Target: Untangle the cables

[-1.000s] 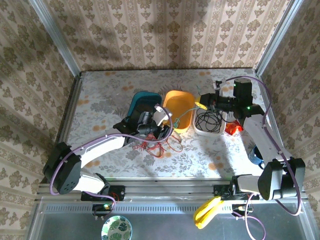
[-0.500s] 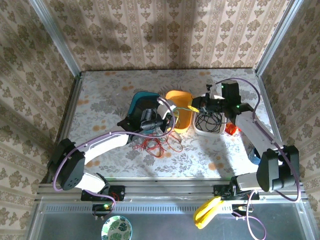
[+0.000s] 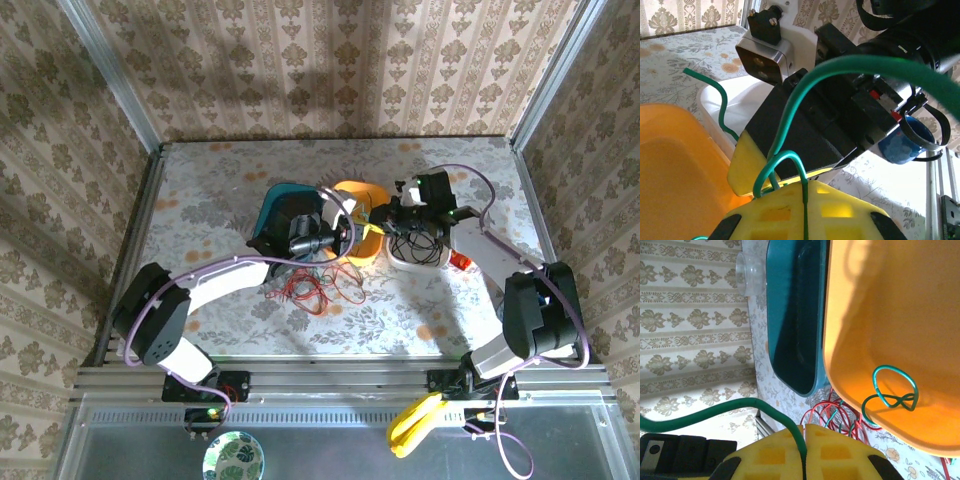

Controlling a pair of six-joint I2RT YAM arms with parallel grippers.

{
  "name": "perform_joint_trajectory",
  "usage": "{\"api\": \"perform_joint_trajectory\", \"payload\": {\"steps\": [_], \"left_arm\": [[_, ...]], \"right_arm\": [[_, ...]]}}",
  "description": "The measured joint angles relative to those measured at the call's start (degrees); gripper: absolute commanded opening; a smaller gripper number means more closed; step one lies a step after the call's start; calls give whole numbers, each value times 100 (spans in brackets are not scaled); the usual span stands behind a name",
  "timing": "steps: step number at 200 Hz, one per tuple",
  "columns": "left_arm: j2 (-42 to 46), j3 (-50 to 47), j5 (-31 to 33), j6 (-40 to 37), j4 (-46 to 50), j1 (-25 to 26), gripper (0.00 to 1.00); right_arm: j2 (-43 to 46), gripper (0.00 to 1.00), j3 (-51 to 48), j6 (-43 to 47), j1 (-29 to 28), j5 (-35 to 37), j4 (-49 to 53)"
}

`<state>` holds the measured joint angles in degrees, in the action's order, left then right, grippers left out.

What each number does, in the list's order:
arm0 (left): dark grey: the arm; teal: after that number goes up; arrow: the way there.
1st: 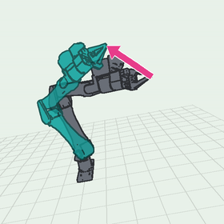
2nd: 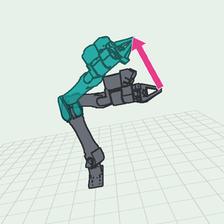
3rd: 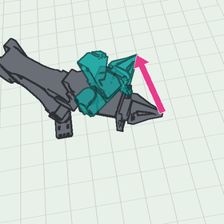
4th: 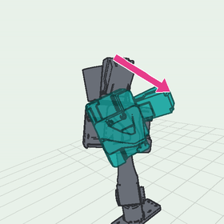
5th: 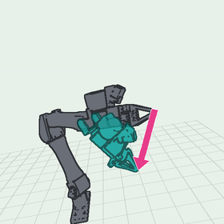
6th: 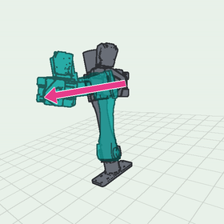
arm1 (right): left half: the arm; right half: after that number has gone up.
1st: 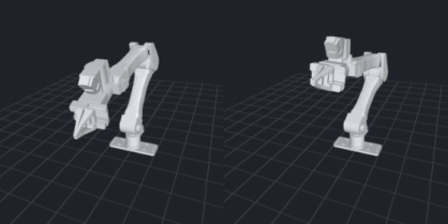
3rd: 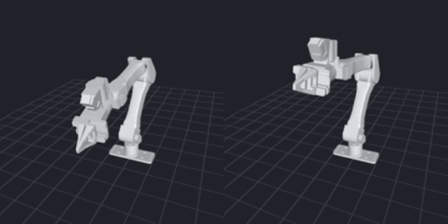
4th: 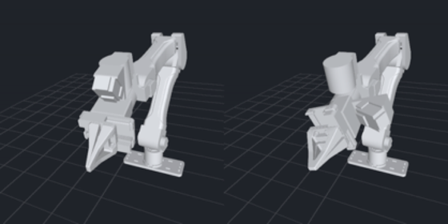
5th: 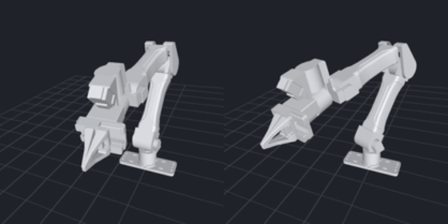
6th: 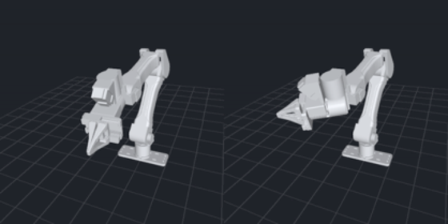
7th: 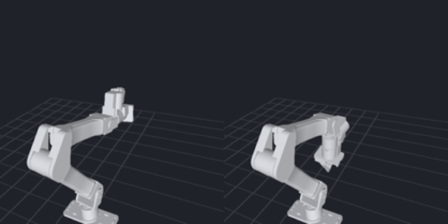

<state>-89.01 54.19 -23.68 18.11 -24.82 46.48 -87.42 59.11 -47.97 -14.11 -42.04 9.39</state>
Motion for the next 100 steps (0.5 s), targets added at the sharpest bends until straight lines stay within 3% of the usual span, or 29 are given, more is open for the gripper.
{"api": "perform_joint_trajectory", "payload": {"steps": [23, 57, 100], "left_arm": [[-57, 0, -44, 214, -258, -157, 0], [-133, 63, 195, 297, -529, -317, 0], [-778, 385, 577, 487, -656, -581, 0]], "right_arm": [[-68, 12, 214, 203, 0, 146, 133], [-116, 46, 315, 415, -4, 308, 315], [79, 62, 273, 562, 216, 984, 616]]}}
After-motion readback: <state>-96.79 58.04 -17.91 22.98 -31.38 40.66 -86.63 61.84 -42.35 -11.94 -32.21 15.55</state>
